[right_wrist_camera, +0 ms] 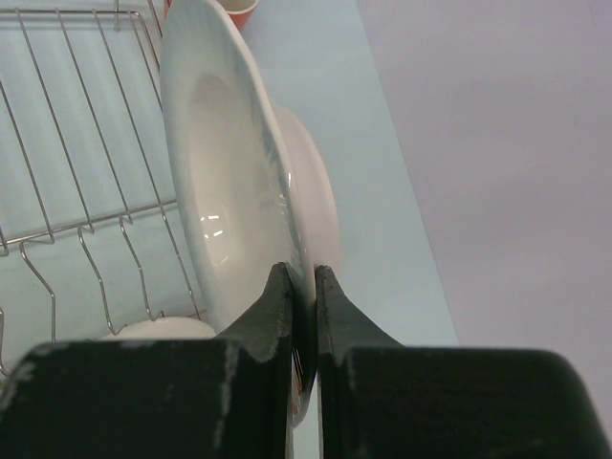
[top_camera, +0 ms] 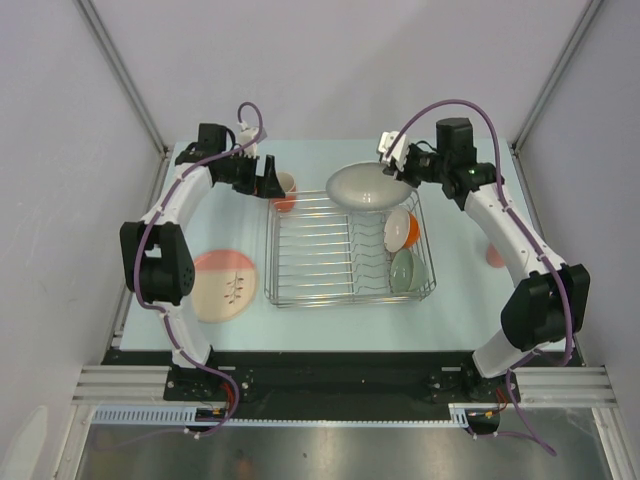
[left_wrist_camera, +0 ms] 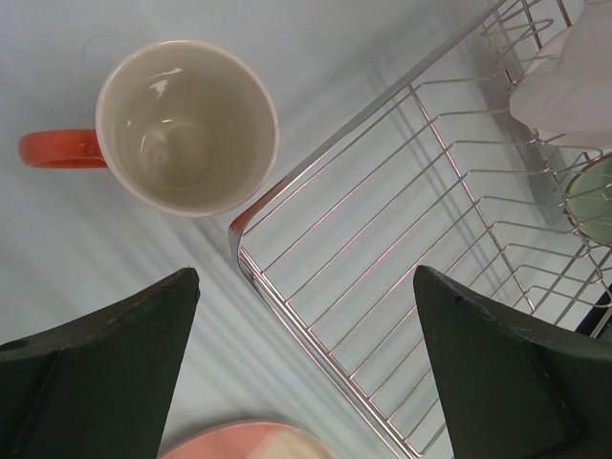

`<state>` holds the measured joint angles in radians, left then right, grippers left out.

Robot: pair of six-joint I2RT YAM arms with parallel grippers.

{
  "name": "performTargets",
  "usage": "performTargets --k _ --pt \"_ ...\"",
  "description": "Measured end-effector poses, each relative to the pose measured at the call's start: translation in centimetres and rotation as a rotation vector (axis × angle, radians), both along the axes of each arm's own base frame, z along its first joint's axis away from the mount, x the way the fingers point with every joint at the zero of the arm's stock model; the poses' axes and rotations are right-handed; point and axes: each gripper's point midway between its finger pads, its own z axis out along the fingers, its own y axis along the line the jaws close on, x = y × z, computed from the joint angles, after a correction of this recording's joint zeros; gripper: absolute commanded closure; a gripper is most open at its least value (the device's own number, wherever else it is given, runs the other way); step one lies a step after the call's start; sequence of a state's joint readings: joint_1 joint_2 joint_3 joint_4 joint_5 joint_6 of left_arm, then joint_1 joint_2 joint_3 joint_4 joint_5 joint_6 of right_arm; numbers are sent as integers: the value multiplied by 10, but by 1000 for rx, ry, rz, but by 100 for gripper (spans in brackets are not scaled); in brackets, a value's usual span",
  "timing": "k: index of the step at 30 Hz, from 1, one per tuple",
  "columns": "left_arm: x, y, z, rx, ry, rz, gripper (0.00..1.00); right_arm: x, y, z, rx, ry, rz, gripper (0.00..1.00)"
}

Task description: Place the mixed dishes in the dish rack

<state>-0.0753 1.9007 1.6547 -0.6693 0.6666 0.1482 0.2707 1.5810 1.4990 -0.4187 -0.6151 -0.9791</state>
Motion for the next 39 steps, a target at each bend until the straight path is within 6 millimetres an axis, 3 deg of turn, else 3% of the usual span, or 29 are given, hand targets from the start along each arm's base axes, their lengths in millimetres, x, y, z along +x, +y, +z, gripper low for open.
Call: performTargets --k 16,28,39 --pt "-1 0 -1 0 3 0 0 9 -5 28 29 -57 -11 100" --pt "-1 0 -1 0 3 0 0 21 -6 11 36 -26 -16 100" --pt "-1 1 -1 -8 4 -1 0 31 -16 -18 33 27 -46 100"
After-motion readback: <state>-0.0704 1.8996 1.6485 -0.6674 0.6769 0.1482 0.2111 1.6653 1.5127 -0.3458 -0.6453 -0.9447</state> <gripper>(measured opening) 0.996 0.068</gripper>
